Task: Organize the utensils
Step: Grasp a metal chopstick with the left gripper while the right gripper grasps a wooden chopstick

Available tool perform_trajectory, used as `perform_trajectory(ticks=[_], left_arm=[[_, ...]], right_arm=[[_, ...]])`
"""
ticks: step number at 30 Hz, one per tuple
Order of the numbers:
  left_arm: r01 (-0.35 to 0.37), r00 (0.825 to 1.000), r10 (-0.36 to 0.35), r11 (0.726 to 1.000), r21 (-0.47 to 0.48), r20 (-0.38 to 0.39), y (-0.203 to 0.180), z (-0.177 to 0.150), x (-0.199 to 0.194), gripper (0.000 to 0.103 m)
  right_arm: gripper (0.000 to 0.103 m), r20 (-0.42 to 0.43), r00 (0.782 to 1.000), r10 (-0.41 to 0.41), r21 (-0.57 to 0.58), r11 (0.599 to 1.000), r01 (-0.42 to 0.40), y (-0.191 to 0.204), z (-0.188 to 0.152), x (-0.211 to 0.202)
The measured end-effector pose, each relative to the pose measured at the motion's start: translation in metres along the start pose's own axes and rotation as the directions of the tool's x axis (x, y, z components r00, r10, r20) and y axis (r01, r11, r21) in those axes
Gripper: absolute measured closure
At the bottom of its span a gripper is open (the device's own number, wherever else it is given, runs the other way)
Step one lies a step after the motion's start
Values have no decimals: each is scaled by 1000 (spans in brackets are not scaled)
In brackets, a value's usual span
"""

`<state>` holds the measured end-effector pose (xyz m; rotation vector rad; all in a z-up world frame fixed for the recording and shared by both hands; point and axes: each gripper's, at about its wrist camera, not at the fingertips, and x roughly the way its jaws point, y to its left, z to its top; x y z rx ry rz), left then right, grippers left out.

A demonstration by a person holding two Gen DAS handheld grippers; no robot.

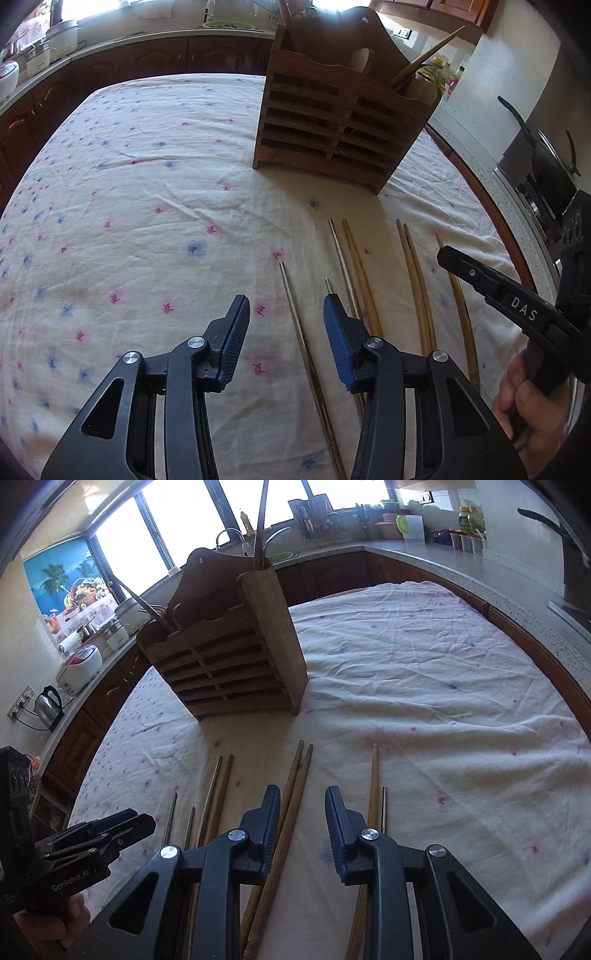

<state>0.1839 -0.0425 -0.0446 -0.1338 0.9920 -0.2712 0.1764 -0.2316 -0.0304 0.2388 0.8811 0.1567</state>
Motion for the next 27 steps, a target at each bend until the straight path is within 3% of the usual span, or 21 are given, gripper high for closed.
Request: perform_trajectory(ticks=[7,13,17,19,21,27], left_arm=[[-19,1000,20,999,31,-19,-4,6,16,70],[-81,997,81,990,112,3,-16,8,24,75],[-124,992,121,978,168,31,-25,5,26,88],[-122,992,117,979,165,35,-23,6,27,96],[-104,994,101,983,148,31,-19,8,27,96],[-24,999,22,997,72,35,-4,9,13,100]], right_arm=[[84,-64,998,-29,-8,1000,28,-4,8,32],[84,-78,993,-90,-96,992,82,12,16,44],[84,-76,989,-128,-152,982,115,21,20,51],[84,-71,988,-138,-166,978,125,23,19,51],[94,-71,988,-136,-160,979,123,22,19,50],[98,-62,997,-50,-70,996,46,10,19,37]])
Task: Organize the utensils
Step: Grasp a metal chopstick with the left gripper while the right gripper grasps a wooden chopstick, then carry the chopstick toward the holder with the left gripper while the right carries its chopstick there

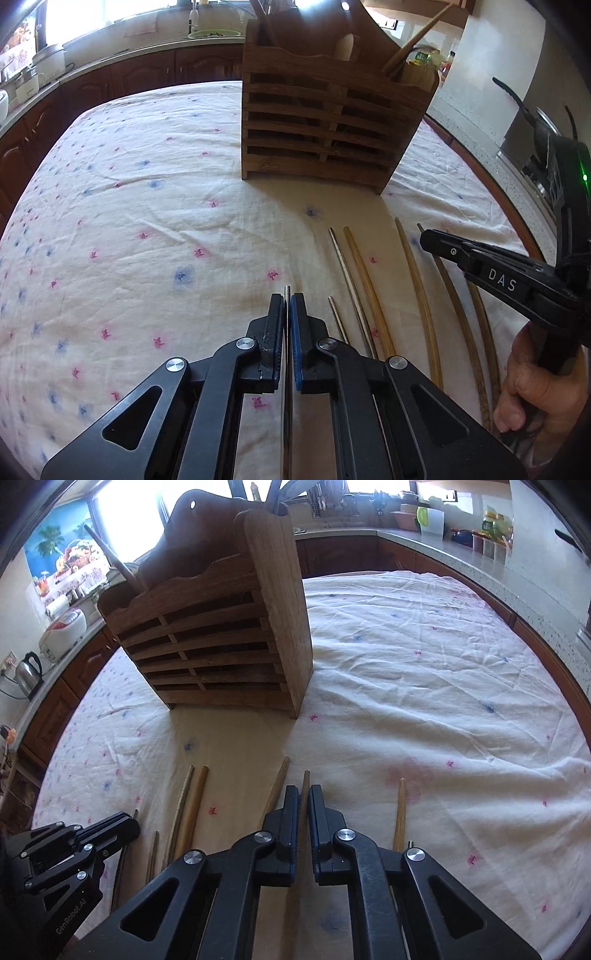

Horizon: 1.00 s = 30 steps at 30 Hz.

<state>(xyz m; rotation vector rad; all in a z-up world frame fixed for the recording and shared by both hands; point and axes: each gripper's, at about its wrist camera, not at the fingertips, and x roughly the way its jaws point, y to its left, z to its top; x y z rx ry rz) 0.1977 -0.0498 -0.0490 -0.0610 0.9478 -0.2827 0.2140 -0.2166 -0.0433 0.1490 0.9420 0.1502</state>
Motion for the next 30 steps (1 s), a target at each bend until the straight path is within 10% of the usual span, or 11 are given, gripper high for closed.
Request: perform_trajectory(ticks=[10,30], left_arm=[[158,980,-146,984,-87,135,21,7,-76,100],[233,918,-206,972,-39,339,22,15,-177,100]], right_arm=[[98,158,983,90,29,995,-96,-1,2,-79],[98,396,908,139,-27,990,-140,12,13,-193]])
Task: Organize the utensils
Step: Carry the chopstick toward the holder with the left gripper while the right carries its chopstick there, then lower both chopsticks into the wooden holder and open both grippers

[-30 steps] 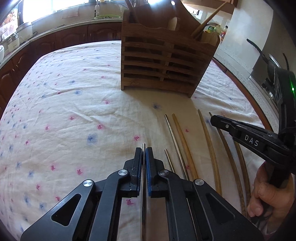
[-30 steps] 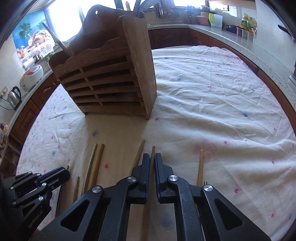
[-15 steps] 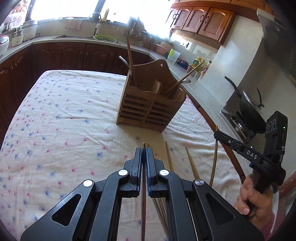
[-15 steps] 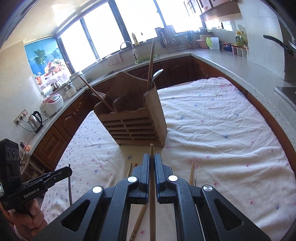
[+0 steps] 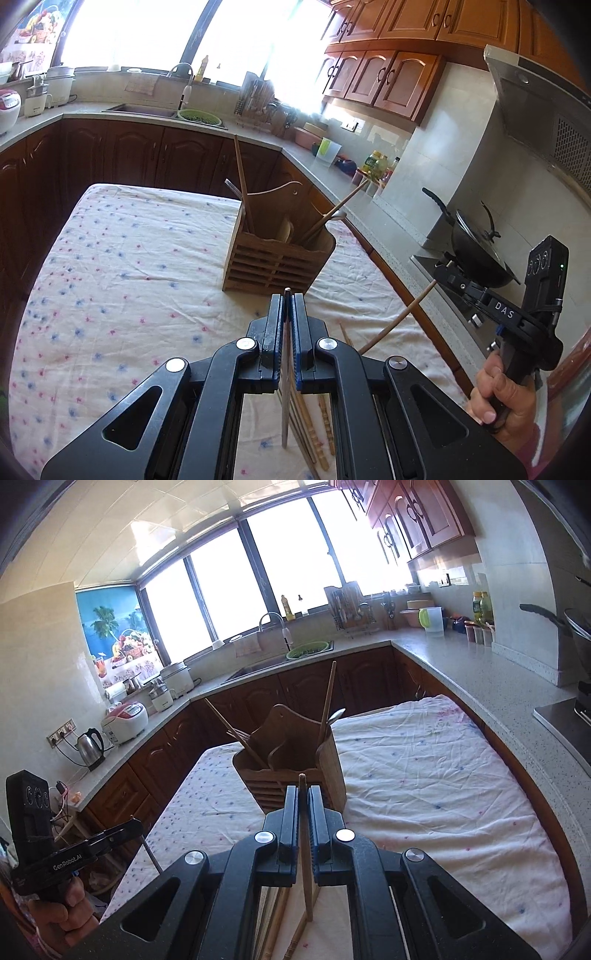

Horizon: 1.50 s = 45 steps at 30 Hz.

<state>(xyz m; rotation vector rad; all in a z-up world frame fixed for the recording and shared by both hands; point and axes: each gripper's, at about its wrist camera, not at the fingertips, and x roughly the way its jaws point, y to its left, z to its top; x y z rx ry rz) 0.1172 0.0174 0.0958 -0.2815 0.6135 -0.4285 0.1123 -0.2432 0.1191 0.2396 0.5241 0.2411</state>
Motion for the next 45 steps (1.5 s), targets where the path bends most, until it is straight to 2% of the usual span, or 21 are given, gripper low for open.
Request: perform_trajectory(ticks=[17,23,28,32,37,41,45], left_arm=[[-18,994,18,1000,0,104,0,25,-14,100],[-25,984,23,1000,10,176,-3,57,-15,100],[-36,966,31,999,16,255,-6,95,-11,100],[-52,952,45,999,14,303,-7,129,3,100],[-89,937,86,996,-8,339,-1,157,32,100],[-103,936,116,993,-56,332,13,162,62,100],[-128,936,149,988,-86,320,25,151,90,100]], right_arm=[[98,52,999,4,-7,1000,-4,3,13,-9],[98,102,995,4,-17,1000,-2,5,36,-6],[98,169,985,14,-28,1000,-10,10,70,1],[98,225,974,10,-41,999,0,16,99,14],[98,257,966,-6,-37,999,16,16,124,43],[98,250,968,-30,-27,999,38,10,125,71],[98,230,973,-34,-16,999,38,4,110,97]])
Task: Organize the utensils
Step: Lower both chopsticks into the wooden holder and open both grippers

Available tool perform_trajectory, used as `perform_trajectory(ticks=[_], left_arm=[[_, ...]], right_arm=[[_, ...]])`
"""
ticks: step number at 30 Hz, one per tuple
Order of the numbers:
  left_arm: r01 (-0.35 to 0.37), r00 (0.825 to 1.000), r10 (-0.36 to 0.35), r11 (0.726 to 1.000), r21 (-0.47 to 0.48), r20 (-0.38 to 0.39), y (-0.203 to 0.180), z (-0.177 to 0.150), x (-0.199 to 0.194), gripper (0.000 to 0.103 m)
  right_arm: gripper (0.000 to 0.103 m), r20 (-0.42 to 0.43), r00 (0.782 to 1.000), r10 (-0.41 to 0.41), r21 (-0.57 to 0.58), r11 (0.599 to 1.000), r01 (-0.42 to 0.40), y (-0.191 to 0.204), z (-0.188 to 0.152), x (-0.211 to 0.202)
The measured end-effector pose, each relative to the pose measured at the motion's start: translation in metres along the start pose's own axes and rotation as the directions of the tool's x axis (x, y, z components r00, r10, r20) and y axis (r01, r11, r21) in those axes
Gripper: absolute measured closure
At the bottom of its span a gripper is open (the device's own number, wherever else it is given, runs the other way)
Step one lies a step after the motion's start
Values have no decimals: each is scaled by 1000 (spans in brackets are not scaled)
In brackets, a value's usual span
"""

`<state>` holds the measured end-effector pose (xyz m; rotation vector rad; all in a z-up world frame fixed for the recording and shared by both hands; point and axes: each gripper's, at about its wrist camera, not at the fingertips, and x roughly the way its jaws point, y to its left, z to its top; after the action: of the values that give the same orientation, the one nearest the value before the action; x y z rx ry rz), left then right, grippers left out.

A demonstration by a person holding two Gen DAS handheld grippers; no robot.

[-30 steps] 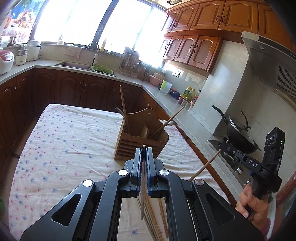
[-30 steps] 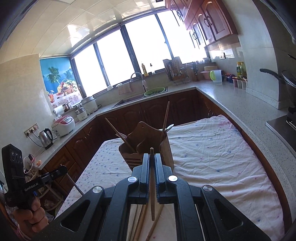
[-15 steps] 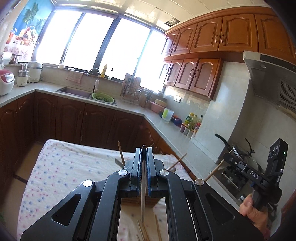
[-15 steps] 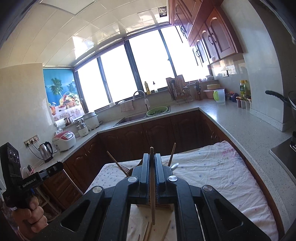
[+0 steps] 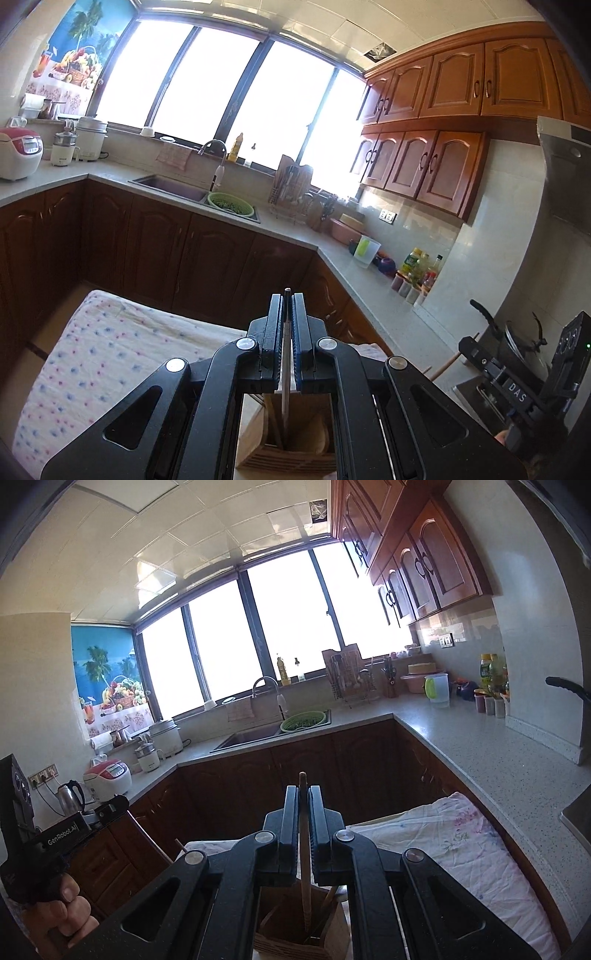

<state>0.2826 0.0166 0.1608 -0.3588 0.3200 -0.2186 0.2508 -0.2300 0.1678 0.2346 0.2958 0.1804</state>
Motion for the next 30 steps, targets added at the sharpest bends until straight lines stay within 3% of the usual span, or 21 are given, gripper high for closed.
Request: perform_trajectory(ticks=[6,13,30], left_arm=[[-23,998,23,1000,-9,-55,10,-33,24,100],[-23,993,22,1000,-11,-118,14,-54,43,99],[-34,988,36,999,17,-151,9,-51,47,98]], right_arm=[[98,-54,998,-20,24,999,21,-13,-33,23],[97,-78,996,-40,41,998,44,-24,-43,33],[97,-126,991,-36,93,995,48,-33,-48,43]])
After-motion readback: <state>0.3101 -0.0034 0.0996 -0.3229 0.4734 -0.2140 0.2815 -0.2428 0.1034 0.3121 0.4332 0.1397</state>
